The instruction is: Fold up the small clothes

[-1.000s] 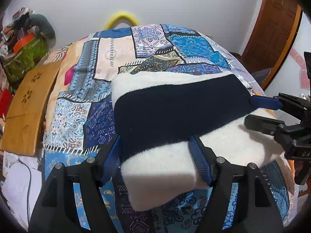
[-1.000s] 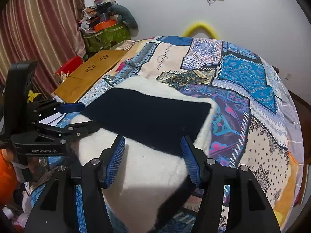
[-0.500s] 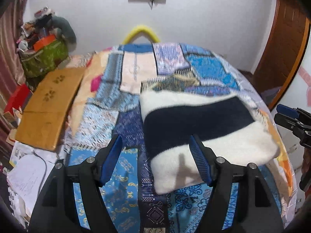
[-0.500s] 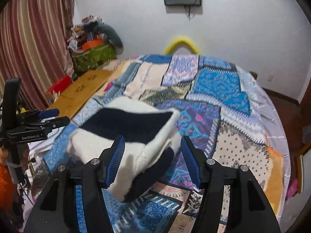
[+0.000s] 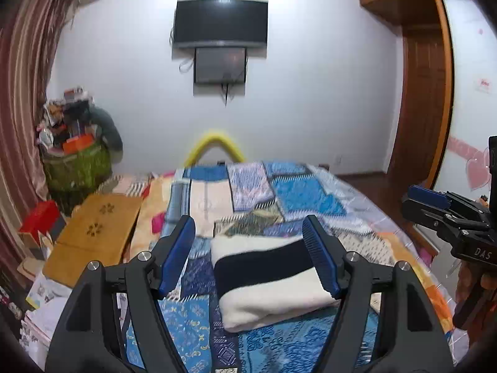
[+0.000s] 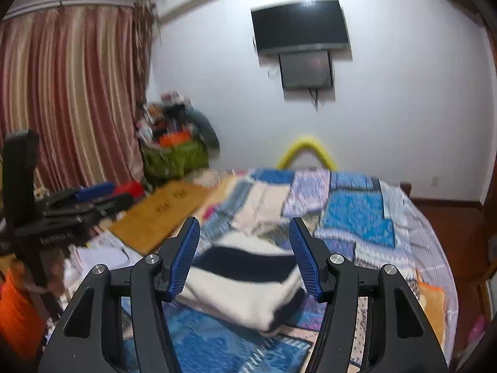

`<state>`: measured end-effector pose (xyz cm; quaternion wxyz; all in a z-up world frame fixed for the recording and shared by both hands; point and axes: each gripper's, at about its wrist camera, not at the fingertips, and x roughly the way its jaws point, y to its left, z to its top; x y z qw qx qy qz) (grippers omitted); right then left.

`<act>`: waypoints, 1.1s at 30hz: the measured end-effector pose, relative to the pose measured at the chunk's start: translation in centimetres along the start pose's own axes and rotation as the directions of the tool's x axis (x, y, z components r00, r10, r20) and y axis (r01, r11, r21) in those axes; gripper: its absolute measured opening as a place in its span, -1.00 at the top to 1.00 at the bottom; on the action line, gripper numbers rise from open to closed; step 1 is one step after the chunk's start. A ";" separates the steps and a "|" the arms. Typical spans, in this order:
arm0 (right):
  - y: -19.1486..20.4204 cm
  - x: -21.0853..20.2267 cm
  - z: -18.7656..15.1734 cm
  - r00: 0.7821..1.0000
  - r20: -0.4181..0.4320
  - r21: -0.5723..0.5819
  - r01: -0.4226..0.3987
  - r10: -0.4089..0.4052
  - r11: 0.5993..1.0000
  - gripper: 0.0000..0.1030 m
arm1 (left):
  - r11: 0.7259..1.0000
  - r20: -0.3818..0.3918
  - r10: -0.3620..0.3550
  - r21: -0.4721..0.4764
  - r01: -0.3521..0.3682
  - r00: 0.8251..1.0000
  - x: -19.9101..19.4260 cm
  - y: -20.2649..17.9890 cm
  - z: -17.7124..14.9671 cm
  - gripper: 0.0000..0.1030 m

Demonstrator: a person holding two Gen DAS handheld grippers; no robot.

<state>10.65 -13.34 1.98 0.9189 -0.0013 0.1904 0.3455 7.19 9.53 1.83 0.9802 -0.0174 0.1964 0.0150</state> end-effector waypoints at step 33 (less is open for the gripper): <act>3.8 -6.4 -0.9 0.975 0.177 0.002 0.135 -0.133 0.991 -0.99 | 0.999 0.214 0.020 -0.040 -0.012 0.977 -9.0 -3.1 -1.7 -0.99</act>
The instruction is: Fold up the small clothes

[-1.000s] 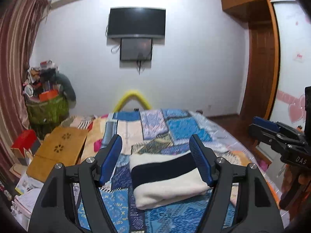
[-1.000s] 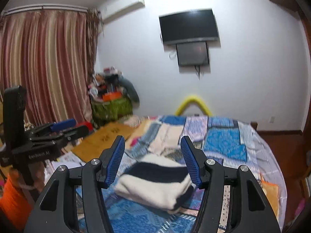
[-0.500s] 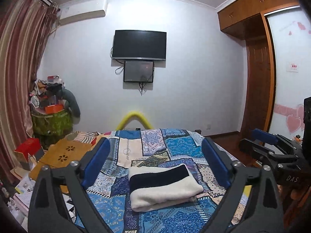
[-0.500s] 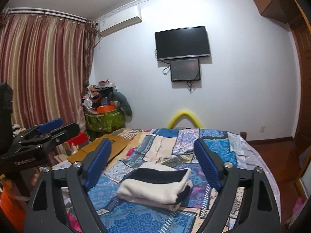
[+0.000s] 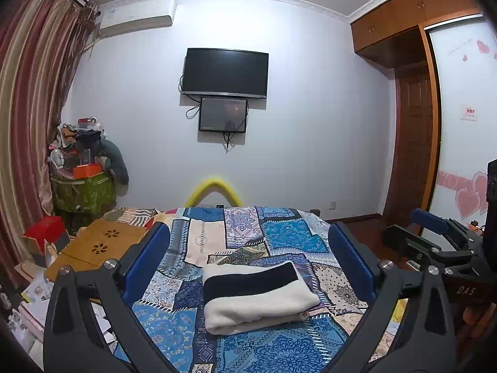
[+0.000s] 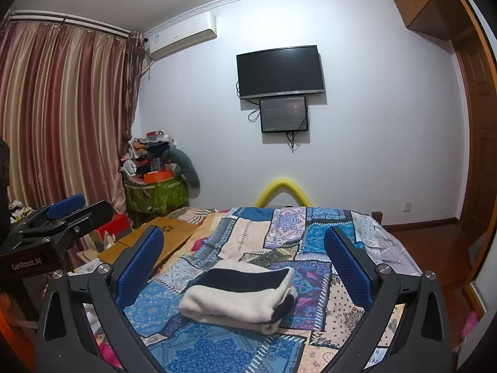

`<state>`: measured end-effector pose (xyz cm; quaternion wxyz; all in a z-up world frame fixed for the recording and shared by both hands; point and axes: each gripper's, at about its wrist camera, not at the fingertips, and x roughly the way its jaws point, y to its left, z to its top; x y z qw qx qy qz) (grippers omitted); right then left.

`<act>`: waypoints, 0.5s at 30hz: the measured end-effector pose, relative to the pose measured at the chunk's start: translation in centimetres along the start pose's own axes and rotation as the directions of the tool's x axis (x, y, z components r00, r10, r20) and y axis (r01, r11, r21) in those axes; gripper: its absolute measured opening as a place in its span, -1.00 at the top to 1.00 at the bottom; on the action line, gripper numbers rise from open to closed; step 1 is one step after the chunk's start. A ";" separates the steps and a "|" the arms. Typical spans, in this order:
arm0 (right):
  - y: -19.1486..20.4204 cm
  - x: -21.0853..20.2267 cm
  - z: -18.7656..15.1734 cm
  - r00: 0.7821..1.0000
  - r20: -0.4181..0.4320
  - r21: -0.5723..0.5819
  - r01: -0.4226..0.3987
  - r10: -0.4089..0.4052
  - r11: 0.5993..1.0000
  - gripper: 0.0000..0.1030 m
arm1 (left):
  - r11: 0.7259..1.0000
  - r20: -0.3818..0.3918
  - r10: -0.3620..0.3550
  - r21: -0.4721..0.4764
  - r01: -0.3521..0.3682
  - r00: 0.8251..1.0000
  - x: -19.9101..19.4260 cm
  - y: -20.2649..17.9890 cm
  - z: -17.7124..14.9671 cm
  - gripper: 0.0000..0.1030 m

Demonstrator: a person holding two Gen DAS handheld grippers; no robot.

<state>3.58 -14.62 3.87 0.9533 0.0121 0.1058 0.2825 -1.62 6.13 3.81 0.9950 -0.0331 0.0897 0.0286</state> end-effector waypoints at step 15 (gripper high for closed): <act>0.0 -0.1 -0.1 1.000 -0.015 0.000 0.004 -0.004 1.000 -0.99 | 0.999 -0.033 -0.015 -0.029 0.014 0.999 0.7 0.2 -0.5 -0.99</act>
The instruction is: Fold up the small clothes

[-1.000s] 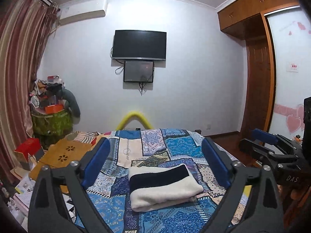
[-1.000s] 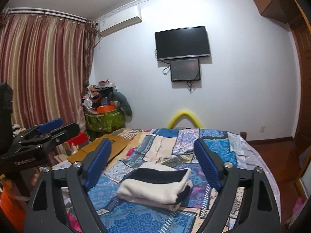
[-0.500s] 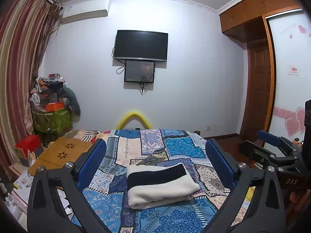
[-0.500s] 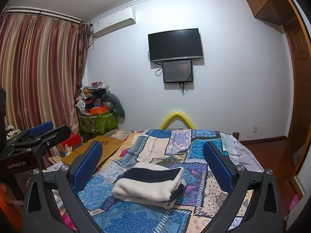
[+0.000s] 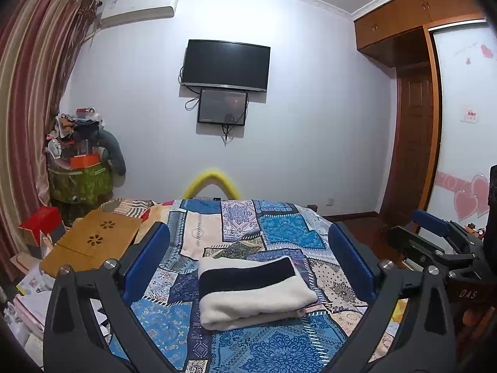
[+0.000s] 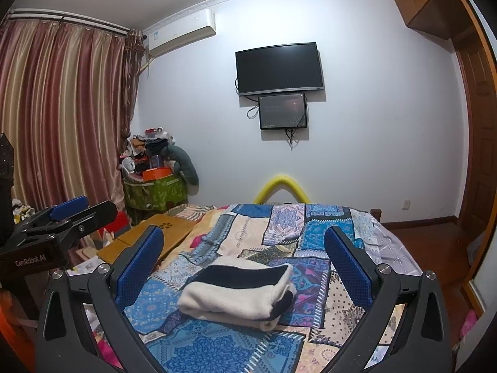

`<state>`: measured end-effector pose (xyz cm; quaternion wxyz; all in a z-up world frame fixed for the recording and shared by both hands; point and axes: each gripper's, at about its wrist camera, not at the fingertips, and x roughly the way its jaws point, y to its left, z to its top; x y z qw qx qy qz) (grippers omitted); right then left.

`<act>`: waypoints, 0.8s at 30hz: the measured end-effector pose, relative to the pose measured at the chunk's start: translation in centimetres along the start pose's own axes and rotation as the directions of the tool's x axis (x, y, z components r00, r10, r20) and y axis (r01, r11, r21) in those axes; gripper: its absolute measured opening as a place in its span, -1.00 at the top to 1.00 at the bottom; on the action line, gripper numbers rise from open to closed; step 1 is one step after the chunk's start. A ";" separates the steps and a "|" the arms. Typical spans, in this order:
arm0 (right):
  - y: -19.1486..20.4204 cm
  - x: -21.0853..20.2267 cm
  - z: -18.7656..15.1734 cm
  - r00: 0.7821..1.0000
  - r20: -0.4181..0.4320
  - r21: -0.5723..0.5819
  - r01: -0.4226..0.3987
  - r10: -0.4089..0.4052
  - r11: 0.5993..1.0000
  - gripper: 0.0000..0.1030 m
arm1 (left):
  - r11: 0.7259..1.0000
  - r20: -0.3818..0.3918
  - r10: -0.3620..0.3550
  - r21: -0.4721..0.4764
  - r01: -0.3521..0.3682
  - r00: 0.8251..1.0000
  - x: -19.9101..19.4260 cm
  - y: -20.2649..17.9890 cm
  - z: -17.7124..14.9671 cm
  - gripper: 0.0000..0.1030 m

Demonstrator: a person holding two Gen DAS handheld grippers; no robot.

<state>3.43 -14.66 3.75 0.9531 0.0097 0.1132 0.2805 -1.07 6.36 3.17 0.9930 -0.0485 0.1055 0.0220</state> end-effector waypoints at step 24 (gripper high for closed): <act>-0.5 0.0 0.0 1.000 0.004 0.009 0.013 -0.013 1.000 -0.99 | 1.000 -0.013 -0.015 0.018 0.015 1.000 0.4 -0.5 -0.1 -0.99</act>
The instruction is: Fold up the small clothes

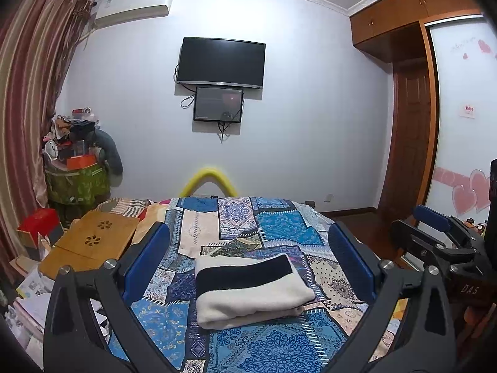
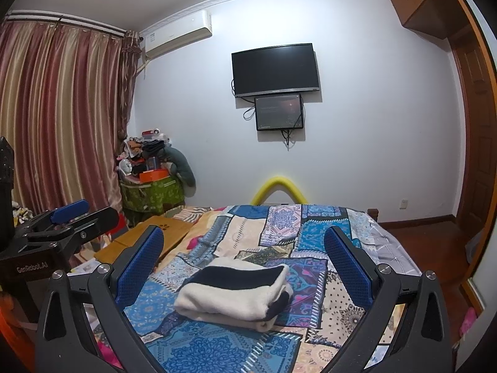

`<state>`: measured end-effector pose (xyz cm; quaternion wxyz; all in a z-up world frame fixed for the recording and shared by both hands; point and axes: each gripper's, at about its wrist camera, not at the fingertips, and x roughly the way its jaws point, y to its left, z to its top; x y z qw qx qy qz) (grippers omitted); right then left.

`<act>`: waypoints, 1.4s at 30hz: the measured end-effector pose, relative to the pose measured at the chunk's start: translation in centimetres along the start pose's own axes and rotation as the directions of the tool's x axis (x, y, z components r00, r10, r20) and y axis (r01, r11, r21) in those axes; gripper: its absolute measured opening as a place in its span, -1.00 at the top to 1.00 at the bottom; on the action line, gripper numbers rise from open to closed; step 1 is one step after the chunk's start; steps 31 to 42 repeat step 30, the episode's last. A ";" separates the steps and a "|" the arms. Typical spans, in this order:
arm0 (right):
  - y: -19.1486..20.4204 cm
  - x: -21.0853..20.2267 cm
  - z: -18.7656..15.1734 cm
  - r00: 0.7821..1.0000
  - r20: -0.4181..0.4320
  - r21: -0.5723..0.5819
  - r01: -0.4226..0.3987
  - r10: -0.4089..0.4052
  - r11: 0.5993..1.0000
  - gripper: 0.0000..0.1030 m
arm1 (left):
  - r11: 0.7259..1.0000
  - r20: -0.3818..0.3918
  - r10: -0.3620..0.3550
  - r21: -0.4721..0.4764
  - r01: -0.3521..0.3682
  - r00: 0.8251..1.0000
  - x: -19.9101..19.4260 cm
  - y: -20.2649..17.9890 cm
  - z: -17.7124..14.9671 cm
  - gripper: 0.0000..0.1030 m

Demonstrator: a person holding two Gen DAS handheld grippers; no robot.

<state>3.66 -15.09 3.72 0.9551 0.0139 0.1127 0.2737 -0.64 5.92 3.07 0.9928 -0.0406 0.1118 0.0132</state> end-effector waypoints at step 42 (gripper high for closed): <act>-0.5 0.3 -0.1 1.000 -0.016 0.018 0.009 -0.009 1.000 -0.99 | 1.000 -0.015 -0.028 0.012 0.028 1.000 0.8 -0.6 -0.1 -0.99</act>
